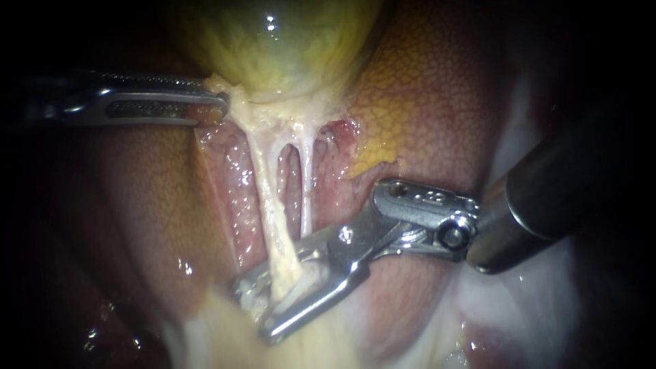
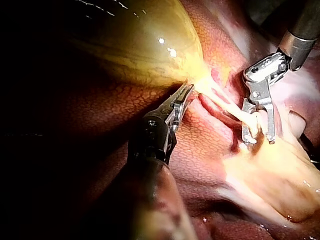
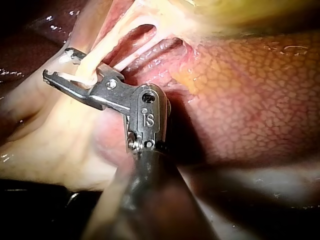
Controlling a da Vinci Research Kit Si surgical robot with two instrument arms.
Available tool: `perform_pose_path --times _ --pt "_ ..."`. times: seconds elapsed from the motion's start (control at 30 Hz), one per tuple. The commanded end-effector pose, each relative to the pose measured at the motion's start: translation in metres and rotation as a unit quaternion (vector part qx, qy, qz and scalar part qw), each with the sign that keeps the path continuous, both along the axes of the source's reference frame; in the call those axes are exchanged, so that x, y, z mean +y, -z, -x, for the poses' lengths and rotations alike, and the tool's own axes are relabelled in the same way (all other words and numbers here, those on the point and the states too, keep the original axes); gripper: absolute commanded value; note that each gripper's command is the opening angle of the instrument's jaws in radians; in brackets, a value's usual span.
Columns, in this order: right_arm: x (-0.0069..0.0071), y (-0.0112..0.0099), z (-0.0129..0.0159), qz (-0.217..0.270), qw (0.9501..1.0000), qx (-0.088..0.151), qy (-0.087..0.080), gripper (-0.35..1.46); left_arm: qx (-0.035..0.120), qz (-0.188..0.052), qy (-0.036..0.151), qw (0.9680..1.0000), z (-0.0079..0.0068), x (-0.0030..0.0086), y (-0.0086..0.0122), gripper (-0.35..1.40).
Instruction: Clipping first clip left tube
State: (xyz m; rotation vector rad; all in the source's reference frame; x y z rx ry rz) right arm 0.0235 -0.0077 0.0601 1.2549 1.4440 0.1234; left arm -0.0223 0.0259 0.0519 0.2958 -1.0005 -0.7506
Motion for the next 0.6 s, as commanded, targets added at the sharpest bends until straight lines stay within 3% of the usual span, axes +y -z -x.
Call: perform_pose_path --times 0.03,0.33,0.5,0.6 --pt "0.0001 -0.0001 0.0000 0.000 1.0000 -0.001 -0.003 0.13 0.000 0.000 0.000 1.0000 0.0000 0.0000 0.0000 -0.35" --pt "0.0008 -0.0006 -0.0001 -0.030 0.9992 -0.026 0.003 -0.35 0.000 0.000 0.000 1.0000 0.0000 0.0000 0.0000 -0.35" --pt "0.0013 -0.0010 0.0001 -0.070 0.9959 -0.057 0.012 -0.35 0.000 0.000 0.000 1.0000 0.0000 0.0000 0.0000 -0.35" --pt "0.0014 -0.0011 0.0001 -0.070 0.9959 -0.057 0.012 -0.35 0.000 0.000 0.000 1.0000 0.0000 0.0000 0.0000 -0.35"
